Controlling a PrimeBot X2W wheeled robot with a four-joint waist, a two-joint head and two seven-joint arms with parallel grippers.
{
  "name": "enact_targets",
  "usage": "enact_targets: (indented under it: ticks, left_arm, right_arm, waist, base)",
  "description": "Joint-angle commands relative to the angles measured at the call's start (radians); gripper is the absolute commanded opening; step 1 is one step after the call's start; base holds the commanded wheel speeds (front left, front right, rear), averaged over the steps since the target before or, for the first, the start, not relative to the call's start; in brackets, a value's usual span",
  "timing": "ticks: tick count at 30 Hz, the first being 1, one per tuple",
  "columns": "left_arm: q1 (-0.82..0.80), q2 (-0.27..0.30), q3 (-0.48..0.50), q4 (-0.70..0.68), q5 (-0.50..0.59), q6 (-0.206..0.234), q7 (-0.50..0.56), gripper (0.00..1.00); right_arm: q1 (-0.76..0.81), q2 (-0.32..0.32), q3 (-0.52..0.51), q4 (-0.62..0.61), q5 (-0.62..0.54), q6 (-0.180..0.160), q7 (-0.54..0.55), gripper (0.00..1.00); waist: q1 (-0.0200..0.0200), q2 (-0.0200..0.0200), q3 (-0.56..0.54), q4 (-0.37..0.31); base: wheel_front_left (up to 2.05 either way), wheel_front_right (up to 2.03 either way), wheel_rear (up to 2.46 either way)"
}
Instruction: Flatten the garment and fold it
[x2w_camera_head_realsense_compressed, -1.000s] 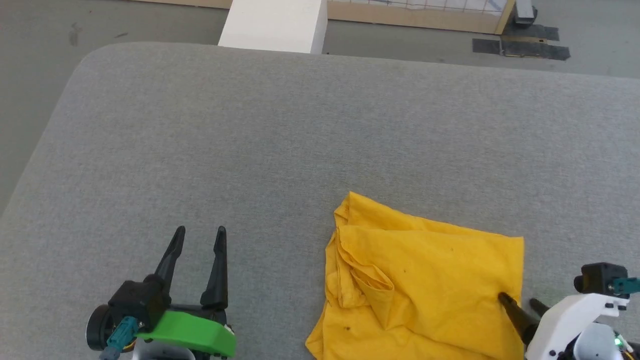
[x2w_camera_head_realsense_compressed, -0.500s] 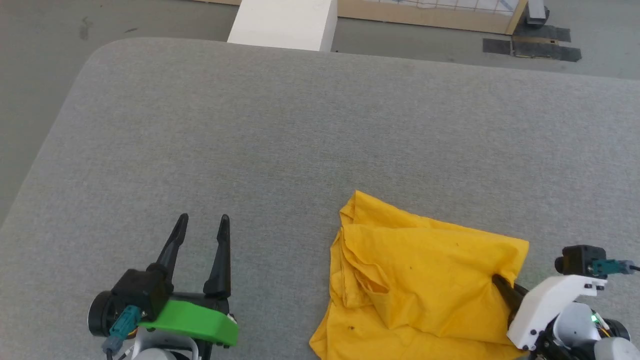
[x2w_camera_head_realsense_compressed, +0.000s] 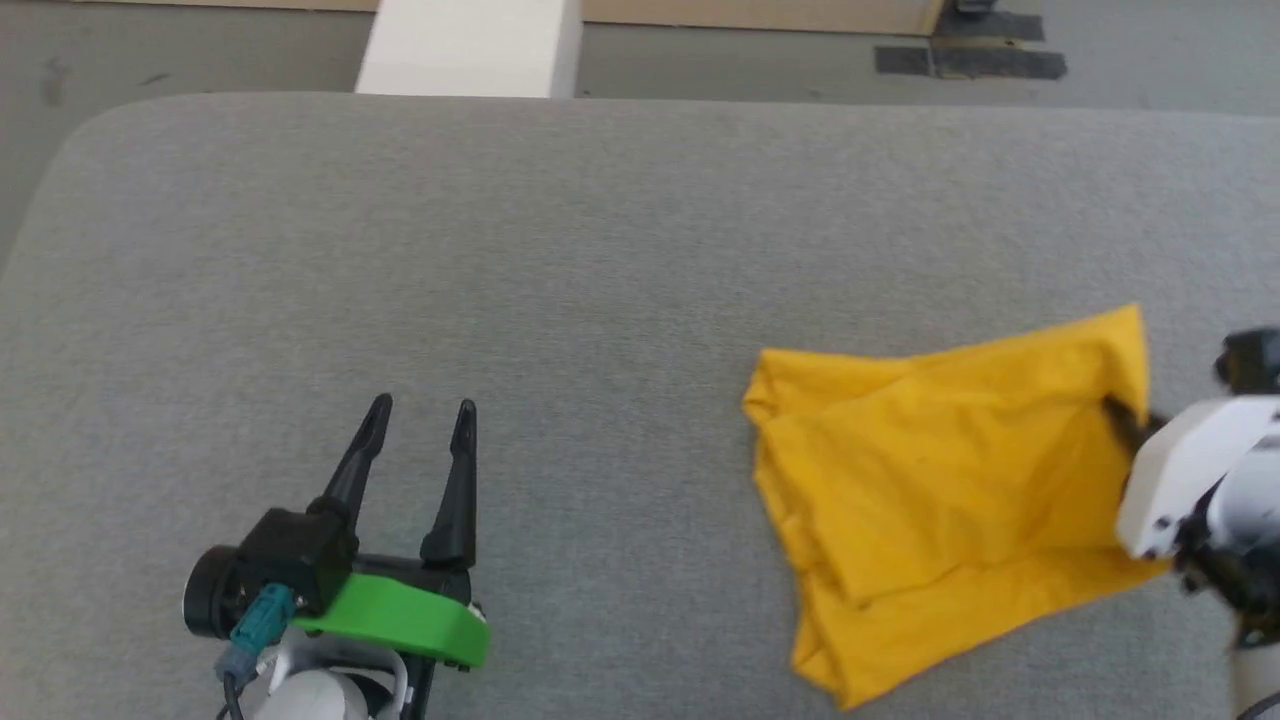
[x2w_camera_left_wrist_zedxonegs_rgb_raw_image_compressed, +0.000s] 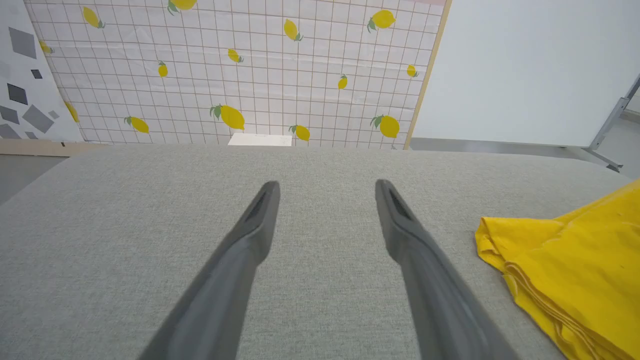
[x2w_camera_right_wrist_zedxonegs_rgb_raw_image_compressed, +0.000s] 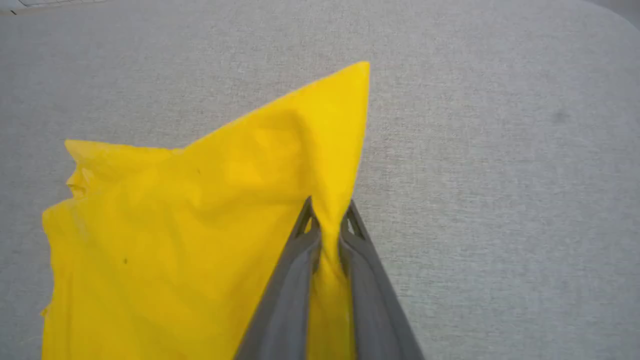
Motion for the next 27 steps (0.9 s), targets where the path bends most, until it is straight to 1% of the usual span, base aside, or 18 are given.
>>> enact_targets:
  ticks: [1, 6, 11, 17, 19, 23, 27]
  left_arm:
    - [-0.022, 0.014, 0.003, -0.010, 0.017, 0.002, 0.005, 1.00]
    - [-0.059, 0.030, 0.005, -0.040, 0.037, 0.006, 0.020, 1.00]
    - [-0.111, 0.053, 0.014, -0.080, 0.066, 0.013, 0.036, 1.00]
    - [-0.166, 0.082, 0.030, -0.119, 0.096, 0.023, 0.058, 1.00]
    - [-0.181, 0.092, 0.036, -0.131, 0.104, 0.025, 0.064, 1.00]
    - [-0.208, 0.114, 0.046, -0.156, 0.122, 0.030, 0.080, 1.00]
    - [-0.230, 0.132, 0.058, -0.181, 0.142, 0.040, 0.091, 1.00]
  right_arm:
    - [-0.039, -0.032, 0.001, -0.005, -0.010, -0.002, 0.010, 0.00]
    - [-0.123, -0.146, 0.003, -0.002, -0.024, -0.002, 0.042, 0.00]
    - [-0.197, -0.283, 0.005, 0.006, -0.061, -0.002, 0.058, 0.00]
    - [-0.259, -0.401, -0.012, 0.039, -0.088, -0.002, 0.056, 0.00]
    - [-0.272, -0.431, -0.017, 0.058, -0.102, -0.002, 0.045, 0.00]
    - [-0.300, -0.470, -0.033, 0.098, -0.123, -0.002, 0.012, 0.00]
    - [-0.328, -0.495, -0.044, 0.138, -0.147, -0.002, -0.036, 0.00]
  waist:
    - [0.0000, -0.0001, 0.034, -0.041]
    - [0.0000, -0.0001, 0.089, -0.083]
    - [0.0000, -0.0001, 0.167, -0.124]
    - [0.0000, -0.0001, 0.254, -0.160]
    - [0.0000, -0.0001, 0.282, -0.168]
    - [0.0000, -0.0001, 0.338, -0.179]
    - [0.0000, -0.0001, 0.388, -0.187]
  base:
    - [0.00, 0.00, 0.00]
    - [0.00, 0.00, 0.00]
    - [0.00, 0.00, 0.00]
    - [0.00, 0.00, 0.00]
    - [0.00, 0.00, 0.00]
    - [0.00, 0.00, 0.00]
    - [0.00, 0.00, 0.00]
